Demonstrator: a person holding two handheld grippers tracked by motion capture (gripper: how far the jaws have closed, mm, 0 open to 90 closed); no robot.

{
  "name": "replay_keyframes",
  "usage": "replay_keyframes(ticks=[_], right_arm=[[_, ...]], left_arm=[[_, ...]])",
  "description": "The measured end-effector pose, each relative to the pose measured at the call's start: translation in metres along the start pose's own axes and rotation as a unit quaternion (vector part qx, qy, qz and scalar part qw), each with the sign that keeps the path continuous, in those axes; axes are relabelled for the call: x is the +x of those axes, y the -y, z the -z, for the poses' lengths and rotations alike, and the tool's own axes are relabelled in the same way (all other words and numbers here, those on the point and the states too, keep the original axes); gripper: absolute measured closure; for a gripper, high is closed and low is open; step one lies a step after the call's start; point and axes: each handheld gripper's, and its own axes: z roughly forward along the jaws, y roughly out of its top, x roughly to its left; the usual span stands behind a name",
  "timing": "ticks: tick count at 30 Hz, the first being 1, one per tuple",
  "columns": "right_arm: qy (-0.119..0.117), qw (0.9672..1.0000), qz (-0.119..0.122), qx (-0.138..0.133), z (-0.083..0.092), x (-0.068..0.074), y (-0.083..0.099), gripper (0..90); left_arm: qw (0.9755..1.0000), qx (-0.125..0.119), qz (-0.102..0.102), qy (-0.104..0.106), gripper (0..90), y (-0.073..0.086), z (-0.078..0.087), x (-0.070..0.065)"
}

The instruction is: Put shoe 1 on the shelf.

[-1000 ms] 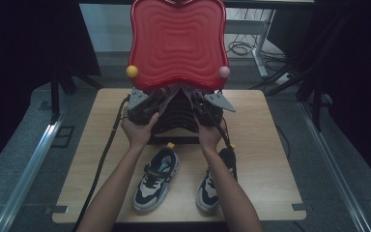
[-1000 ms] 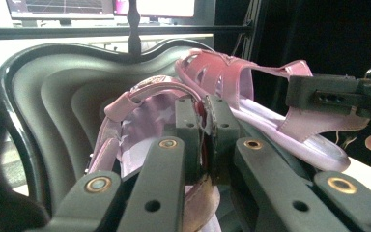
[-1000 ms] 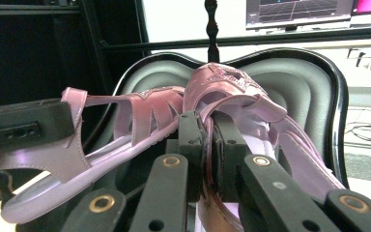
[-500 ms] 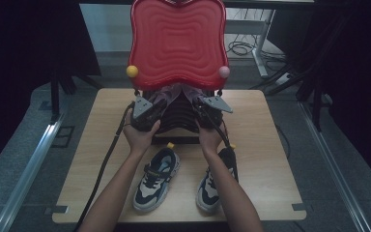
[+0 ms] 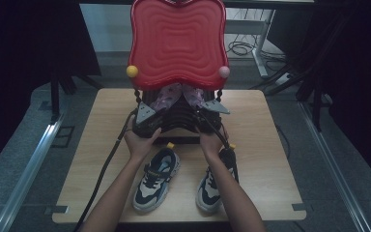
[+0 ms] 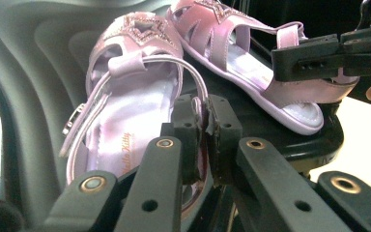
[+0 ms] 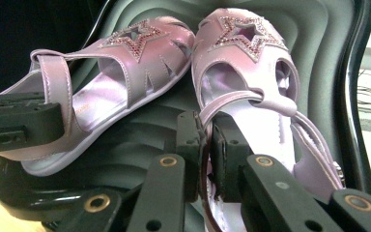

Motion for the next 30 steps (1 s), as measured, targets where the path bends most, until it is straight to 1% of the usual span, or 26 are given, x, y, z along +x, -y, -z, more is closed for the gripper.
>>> replay_keyframes(ticks=[4, 9, 12, 15, 19, 21, 25, 27, 30], right_arm=[[-0.003, 1.0, 0.0, 0.006, 0.001, -0.001, 0.0, 81.1], [-0.012, 0.9998, -0.007, 0.013, 0.001, -0.003, 0.002, 78.8], [-0.017, 0.9997, -0.011, 0.014, 0.003, -0.004, 0.002, 77.2], [-0.024, 0.9995, -0.012, 0.015, 0.006, -0.004, 0.001, 73.7], [-0.029, 0.9993, -0.02, 0.015, 0.011, -0.005, 0.0, 69.9], [-0.03, 0.9993, -0.02, 0.012, 0.014, -0.005, 0.0, 68.5], [-0.035, 0.999, -0.022, 0.014, 0.018, -0.006, 0.0, 66.2], [-0.037, 0.9989, -0.025, 0.013, 0.02, -0.006, 0.001, 64.1], [-0.043, 0.9984, -0.034, 0.011, 0.024, -0.007, 0.001, 61.9]], left_arm=[[1.0, 0.005, 0.003, 0.002, 81.4, 0.001, 0.001, 0.001], [0.9998, 0.01, 0.016, 0.006, 75.7, 0.001, 0.002, 0.003], [0.9998, 0.009, 0.015, 0.003, 74.3, 0.001, 0.002, 0.003], [0.9998, 0.011, 0.018, 0.008, 72.2, 0.002, 0.002, 0.002], [0.9996, 0.012, 0.024, 0.011, 67.2, 0.001, 0.003, 0.001], [0.9995, 0.011, 0.026, 0.013, 63.0, 0.0, 0.005, 0.001], [0.9993, 0.012, 0.031, 0.018, 57.7, -0.002, 0.009, 0.002], [0.9992, 0.011, 0.034, 0.018, 57.0, -0.003, 0.012, 0.004], [0.9993, 0.009, 0.032, 0.02, 55.8, -0.006, 0.018, 0.004]])
